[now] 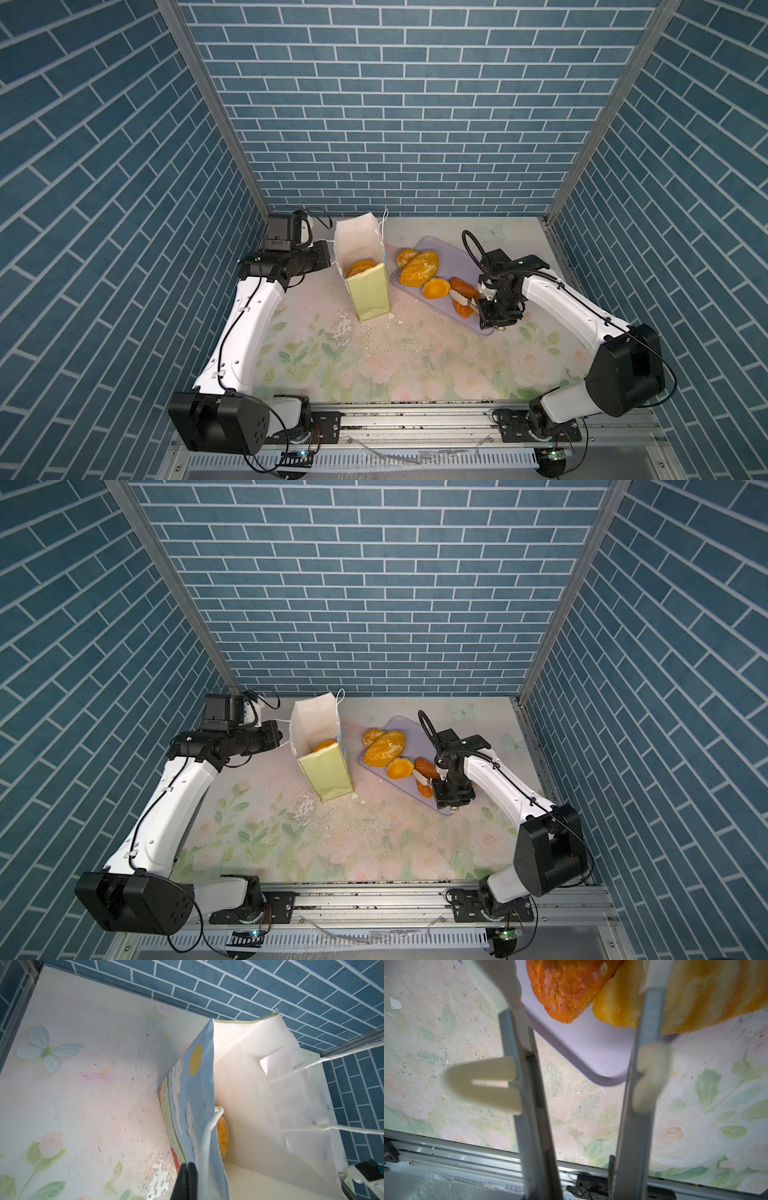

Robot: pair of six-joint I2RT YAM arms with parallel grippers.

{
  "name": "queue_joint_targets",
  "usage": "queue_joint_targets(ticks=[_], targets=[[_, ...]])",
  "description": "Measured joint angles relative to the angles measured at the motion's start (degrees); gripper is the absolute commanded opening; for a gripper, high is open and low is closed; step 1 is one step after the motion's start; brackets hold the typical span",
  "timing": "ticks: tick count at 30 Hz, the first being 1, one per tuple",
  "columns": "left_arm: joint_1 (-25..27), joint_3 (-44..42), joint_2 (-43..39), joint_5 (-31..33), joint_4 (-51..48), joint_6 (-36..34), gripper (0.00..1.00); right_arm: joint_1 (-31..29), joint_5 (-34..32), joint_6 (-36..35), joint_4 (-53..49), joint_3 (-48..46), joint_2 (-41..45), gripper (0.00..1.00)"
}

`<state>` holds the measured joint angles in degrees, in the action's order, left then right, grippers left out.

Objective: Place the fake bread into the paper bag
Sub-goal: 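Lower the tongs in the right gripper onto the orange croissant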

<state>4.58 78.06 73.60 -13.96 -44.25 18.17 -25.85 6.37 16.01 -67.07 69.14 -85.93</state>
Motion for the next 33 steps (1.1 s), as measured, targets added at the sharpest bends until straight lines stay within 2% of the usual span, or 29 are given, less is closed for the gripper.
queue_joint_targets(ticks=[9,21,27,33], targets=[[0.00,0.00,0.20,0.42,0.00,-0.39,0.06,0.31,-0.28,-0.87,-0.13,1.86,-4.26,0.45],[0.00,0.02,0.90,0.81,-0.02,-0.83,0.06,1.79,-0.33,-2.86,1.16,5.18,-8.79,0.30],[0.00,0.04,1.01,0.81,-0.04,-0.85,0.06,2.67,-0.57,-2.86,2.62,8.09,-10.80,0.29],[0.00,0.24,1.22,0.83,-0.11,-0.90,0.05,2.78,-2.14,-2.86,4.85,10.21,-13.53,0.34]])
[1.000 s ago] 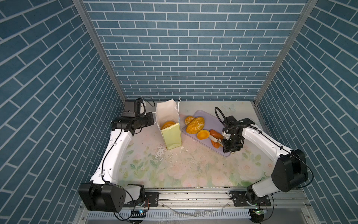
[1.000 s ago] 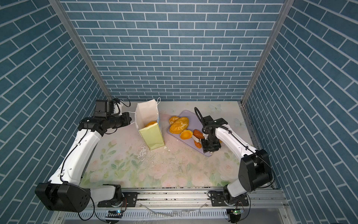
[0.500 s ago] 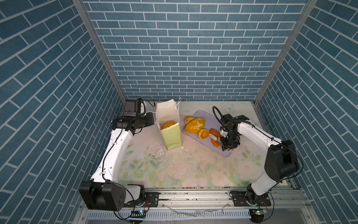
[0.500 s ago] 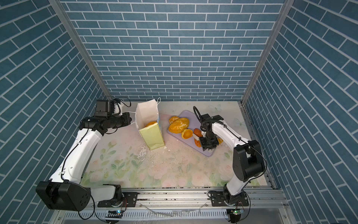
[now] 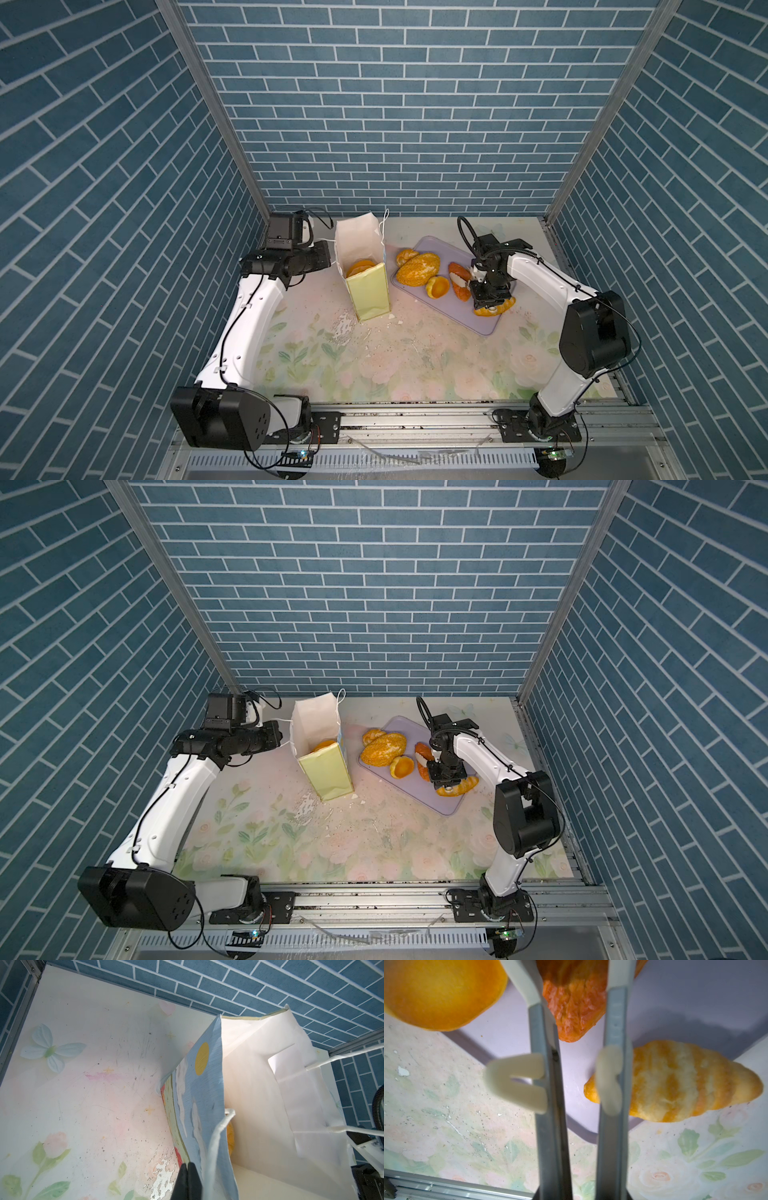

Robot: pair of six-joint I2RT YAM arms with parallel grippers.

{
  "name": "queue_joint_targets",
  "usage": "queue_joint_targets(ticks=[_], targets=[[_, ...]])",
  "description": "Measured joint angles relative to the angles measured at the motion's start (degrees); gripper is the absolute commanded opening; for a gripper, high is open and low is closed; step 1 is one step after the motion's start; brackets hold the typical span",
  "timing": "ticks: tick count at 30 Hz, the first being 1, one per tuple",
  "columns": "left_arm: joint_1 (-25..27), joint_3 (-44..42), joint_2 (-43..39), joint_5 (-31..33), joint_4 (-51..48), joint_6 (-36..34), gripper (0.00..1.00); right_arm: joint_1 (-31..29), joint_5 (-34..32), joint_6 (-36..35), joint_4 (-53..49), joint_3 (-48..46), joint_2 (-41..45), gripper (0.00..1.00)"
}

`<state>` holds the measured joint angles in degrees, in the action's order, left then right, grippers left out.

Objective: Place the fake bread into the paper bag
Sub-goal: 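Lower the tongs in the right gripper onto the orange croissant, then close the tongs on the orange croissant and lift it, right gripper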

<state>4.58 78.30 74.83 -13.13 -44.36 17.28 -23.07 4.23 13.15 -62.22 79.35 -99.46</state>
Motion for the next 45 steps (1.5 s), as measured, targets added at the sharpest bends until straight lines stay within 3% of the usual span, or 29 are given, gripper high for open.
queue_joint_targets(ticks=[8,20,25,34,45], targets=[[0.00,0.33,0.98,-0.02,-0.15,-0.09,0.05,0.00,-0.46,-0.04,1.01,-0.87,-0.22,0.44],[0.00,0.44,1.05,-0.02,-0.37,-0.11,0.04,0.35,-0.79,-0.04,1.75,-1.11,-1.70,0.44],[0.00,0.44,1.03,-0.02,-0.39,-0.11,0.04,0.59,-0.76,-0.42,1.86,-1.11,-2.71,0.33],[0.00,0.44,1.03,-0.02,-0.42,-0.09,0.04,0.61,-1.22,-1.01,1.86,-1.11,-2.08,0.24],[0.00,0.44,1.03,-0.39,-0.85,-0.07,0.04,0.63,-0.92,-0.98,1.33,-1.11,3.76,0.19]])
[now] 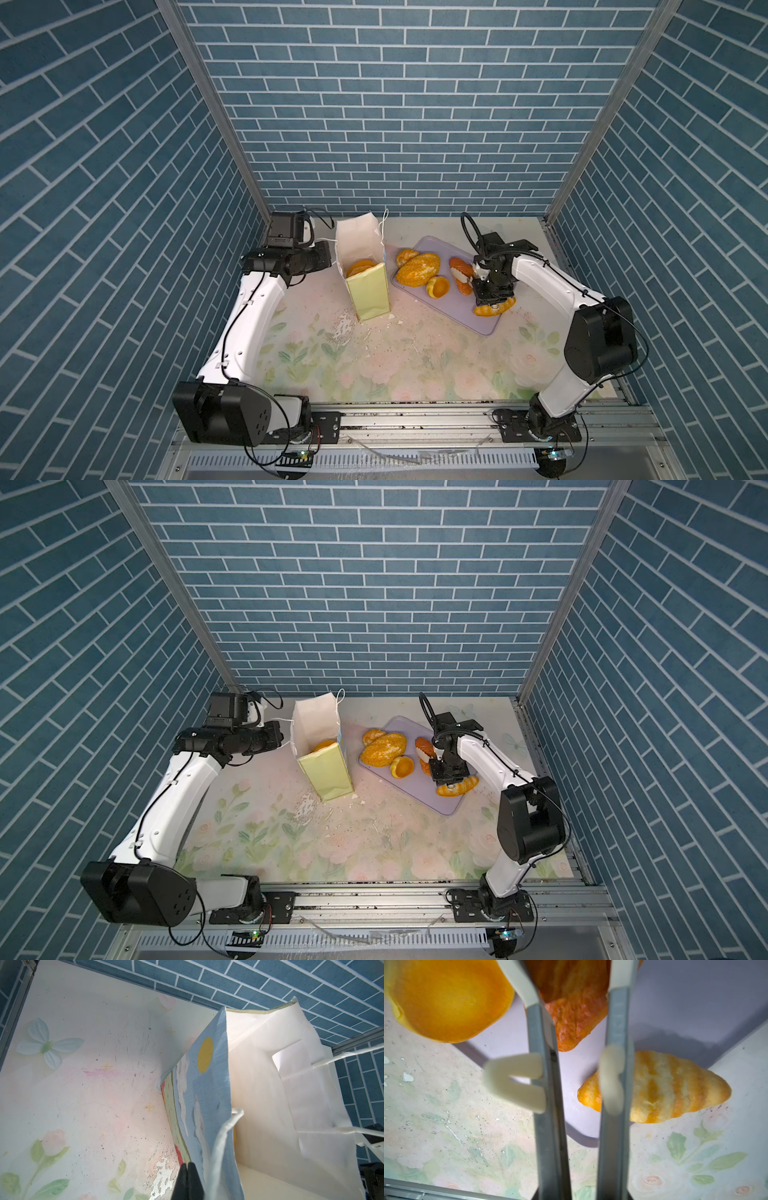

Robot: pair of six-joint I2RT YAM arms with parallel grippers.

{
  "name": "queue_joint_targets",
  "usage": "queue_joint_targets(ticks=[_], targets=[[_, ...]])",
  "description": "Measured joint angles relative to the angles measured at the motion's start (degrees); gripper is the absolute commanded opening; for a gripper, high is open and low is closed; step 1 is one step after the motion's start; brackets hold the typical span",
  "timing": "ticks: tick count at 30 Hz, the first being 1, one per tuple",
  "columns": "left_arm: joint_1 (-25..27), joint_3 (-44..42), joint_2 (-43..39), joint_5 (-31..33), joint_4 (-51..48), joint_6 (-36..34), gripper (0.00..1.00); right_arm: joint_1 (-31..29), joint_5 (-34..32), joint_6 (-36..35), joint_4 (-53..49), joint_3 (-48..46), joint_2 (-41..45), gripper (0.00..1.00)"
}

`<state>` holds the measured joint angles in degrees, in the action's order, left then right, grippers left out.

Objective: Place the fake bread into the paper bag
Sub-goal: 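Close the tongs on the orange croissant and lift it, right gripper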

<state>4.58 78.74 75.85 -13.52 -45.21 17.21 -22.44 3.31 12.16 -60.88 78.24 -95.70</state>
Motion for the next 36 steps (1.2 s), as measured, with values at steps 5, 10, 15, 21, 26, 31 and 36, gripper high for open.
queue_joint_targets(ticks=[5,10,15,21,26,31,36], targets=[[0.00,0.00,0.00,-0.48,0.00,0.11,0.04,0.00,0.15,0.00,-0.68,0.00,2.56,0.19],[0.00,0.02,0.00,-0.74,0.00,0.15,0.04,0.00,0.61,-0.04,-1.55,0.02,5.68,0.19],[0.00,0.09,0.00,-0.98,0.02,0.20,0.04,0.00,0.74,-0.24,-2.47,0.04,7.26,0.19],[0.00,0.15,0.00,-1.14,0.00,0.26,0.04,0.00,1.49,-0.22,-4.72,2.78,9.49,0.18],[0.00,0.24,-0.20,-1.38,0.07,1.18,0.05,-0.63,4.07,-0.66,-6.05,12.70,11.43,0.18],[0.00,0.24,-0.74,-1.38,0.09,1.75,0.05,-4.44,4.28,-2.64,-7.93,26.27,10.29,0.18],[0.00,0.20,-1.27,-1.40,0.33,2.69,0.05,-11.19,4.66,-6.67,-9.33,40.13,5.29,0.18]])
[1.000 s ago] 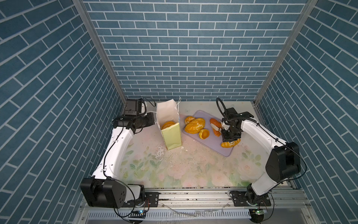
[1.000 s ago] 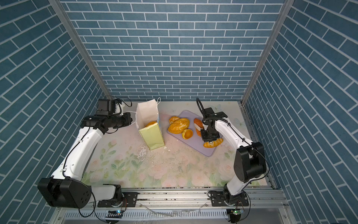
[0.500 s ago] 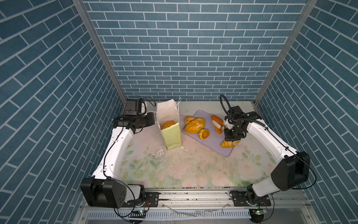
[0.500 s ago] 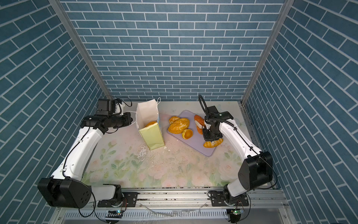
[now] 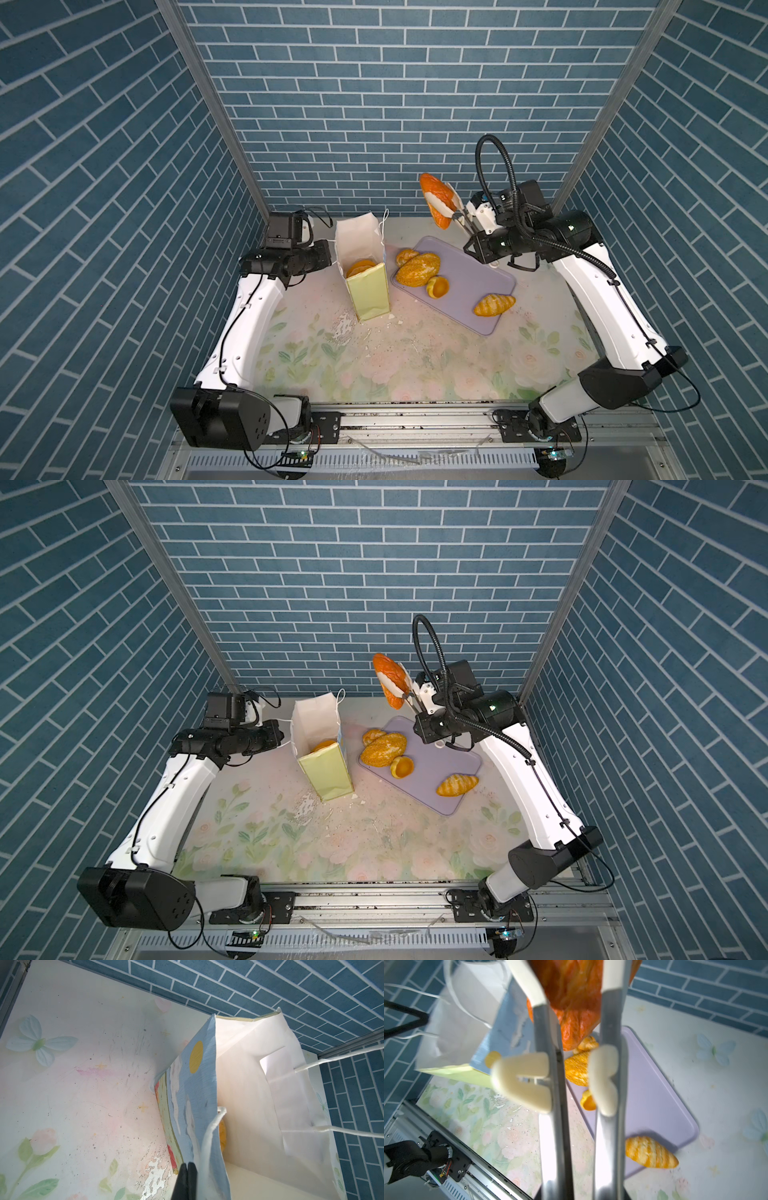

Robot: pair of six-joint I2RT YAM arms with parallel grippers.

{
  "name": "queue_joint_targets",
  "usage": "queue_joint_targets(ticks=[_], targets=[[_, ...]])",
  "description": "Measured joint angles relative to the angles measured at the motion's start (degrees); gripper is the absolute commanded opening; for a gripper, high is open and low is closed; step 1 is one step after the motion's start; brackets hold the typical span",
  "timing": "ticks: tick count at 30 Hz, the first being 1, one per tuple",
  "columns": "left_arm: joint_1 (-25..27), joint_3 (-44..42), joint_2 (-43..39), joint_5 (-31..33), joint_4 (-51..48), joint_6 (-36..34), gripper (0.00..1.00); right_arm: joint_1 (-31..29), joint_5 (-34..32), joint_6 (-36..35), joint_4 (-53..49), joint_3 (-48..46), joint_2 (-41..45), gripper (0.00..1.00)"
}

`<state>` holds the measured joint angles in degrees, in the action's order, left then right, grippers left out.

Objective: Place the fake bread into the paper bag
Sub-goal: 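Close the tongs on the orange croissant and lift it, right gripper, then carry the orange croissant in the tongs over the bag opening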

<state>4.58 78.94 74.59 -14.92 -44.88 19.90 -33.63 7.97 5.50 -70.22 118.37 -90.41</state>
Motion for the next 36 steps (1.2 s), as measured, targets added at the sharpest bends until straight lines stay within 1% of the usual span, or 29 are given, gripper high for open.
queue_joint_targets(ticks=[3,5,14,22,32,36], targets=[[0.00,-0.02,-0.31,-0.04,0.39,0.42,0.05,-2.82,0.66,-0.98,-1.38,8.31,-4.44,0.18],[0.00,-0.13,-0.57,-0.22,0.68,0.70,0.05,-4.55,0.94,-1.33,-1.46,12.17,-6.88,0.18],[0.00,-1.44,-1.29,-0.55,1.27,1.55,0.04,-11.26,2.93,-1.31,-2.21,21.38,-13.86,0.18],[0.00,-1.90,-1.40,-0.79,2.08,1.99,0.05,-14.99,4.72,-1.25,-2.21,21.73,-15.47,0.18],[0.00,-1.99,-1.60,-0.83,2.38,2.16,0.04,-17.25,6.27,0.22,-0.98,21.57,-17.09,0.19],[0.00,-1.99,-1.79,-0.83,2.36,2.16,0.04,-17.38,6.25,1.03,0.48,17.94,-17.09,0.20]])
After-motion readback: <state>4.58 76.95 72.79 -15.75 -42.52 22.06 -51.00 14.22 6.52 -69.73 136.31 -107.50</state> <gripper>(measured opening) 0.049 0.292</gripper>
